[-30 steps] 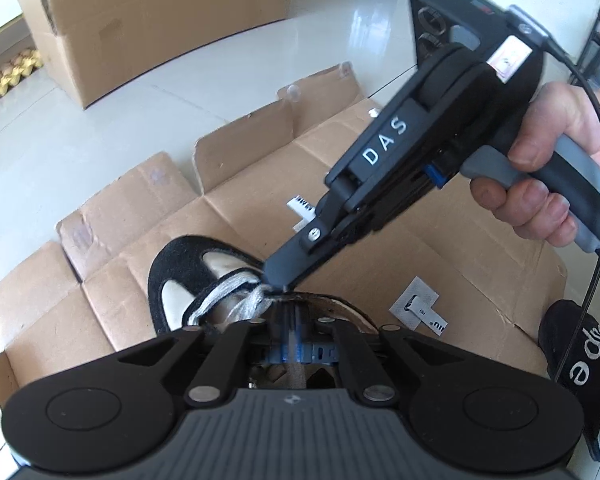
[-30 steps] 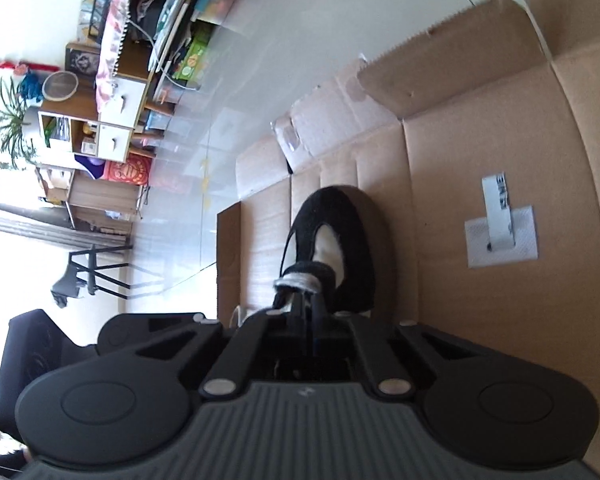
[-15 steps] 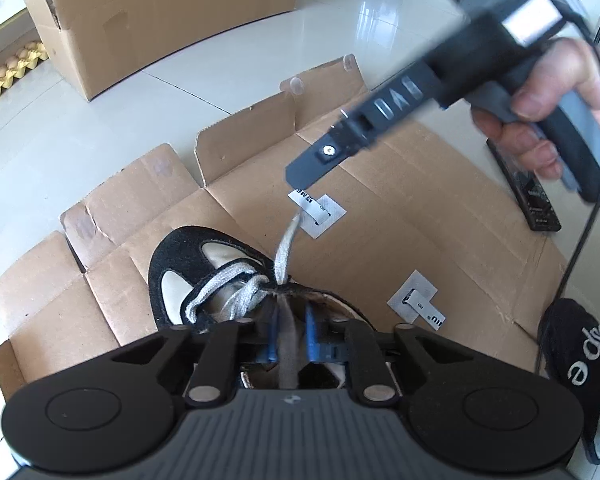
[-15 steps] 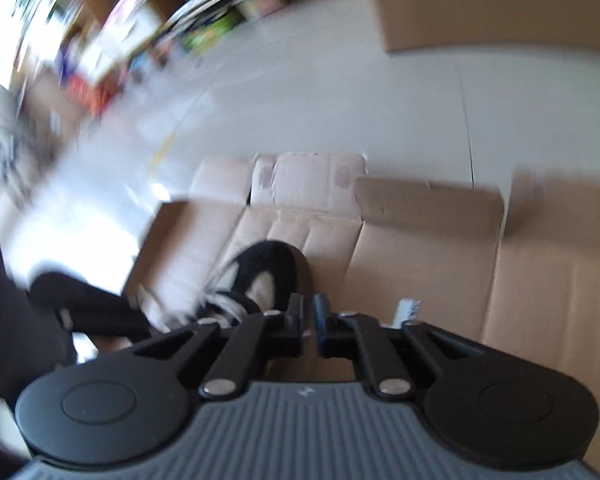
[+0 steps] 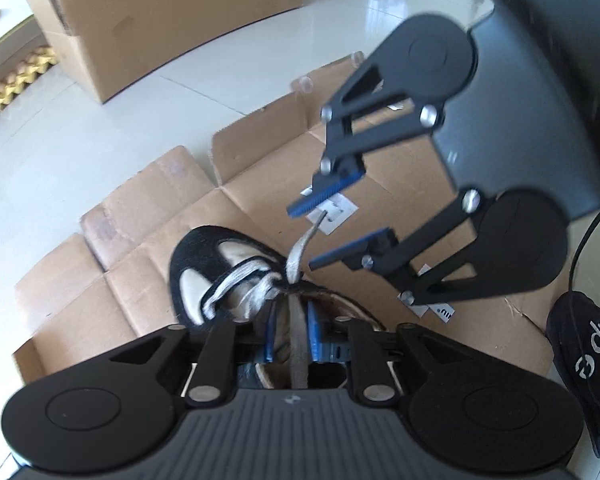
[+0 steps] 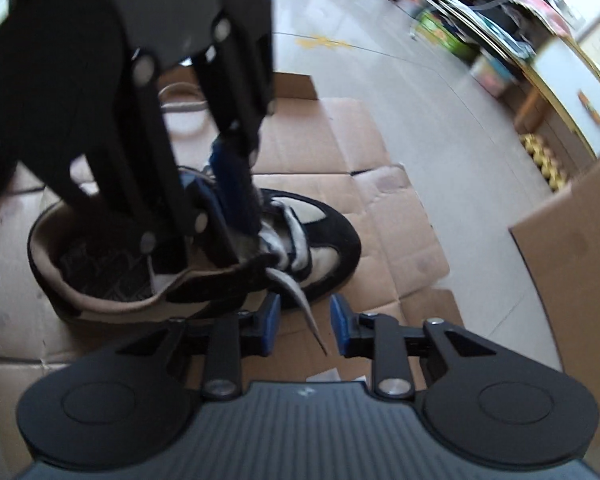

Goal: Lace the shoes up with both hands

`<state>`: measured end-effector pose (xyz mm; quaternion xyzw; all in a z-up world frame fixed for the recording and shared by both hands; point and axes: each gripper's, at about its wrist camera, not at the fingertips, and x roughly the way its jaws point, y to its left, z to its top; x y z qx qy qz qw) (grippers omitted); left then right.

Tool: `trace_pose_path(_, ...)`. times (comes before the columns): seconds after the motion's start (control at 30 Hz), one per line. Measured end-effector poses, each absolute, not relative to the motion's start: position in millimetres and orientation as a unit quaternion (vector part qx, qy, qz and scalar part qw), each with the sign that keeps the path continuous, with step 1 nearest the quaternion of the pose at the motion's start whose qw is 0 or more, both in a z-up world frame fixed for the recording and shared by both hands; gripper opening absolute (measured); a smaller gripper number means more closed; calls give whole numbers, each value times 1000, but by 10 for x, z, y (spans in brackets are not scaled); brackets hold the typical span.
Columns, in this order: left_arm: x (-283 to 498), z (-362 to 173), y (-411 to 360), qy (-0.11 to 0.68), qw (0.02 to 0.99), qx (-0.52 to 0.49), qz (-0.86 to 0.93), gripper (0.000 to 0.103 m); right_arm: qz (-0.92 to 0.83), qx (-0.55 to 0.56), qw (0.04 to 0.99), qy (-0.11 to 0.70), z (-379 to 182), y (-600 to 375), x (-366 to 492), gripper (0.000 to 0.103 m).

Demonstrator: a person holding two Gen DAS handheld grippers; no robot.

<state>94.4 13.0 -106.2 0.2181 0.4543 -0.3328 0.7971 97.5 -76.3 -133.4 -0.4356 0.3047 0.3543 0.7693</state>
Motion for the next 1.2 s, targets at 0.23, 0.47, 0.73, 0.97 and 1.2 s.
trace_pose_path(0.23, 854, -959, 153, 470, 806, 197, -302, 20, 353, -465, 754, 302, -1302, -655, 937, 1)
trace_pose_path(0.47, 697, -963, 114, 446, 820, 233, -273, 40, 321, -506, 741, 304, -1116, -709, 885, 0)
trace_pose_path(0.73, 758, -1082, 242, 464, 816, 226, -260, 40, 261, -586, 698, 318, -665, -1054, 887, 0)
trace_pose_path(0.97, 687, -910, 302, 485, 806, 202, -272, 40, 238, -658, 639, 320, -226, -1286, 891, 0)
trace_pose_path(1.2, 1010, -1023, 807, 535, 807, -19, -248, 40, 239, -658, 642, 311, -219, -1201, 890, 0)
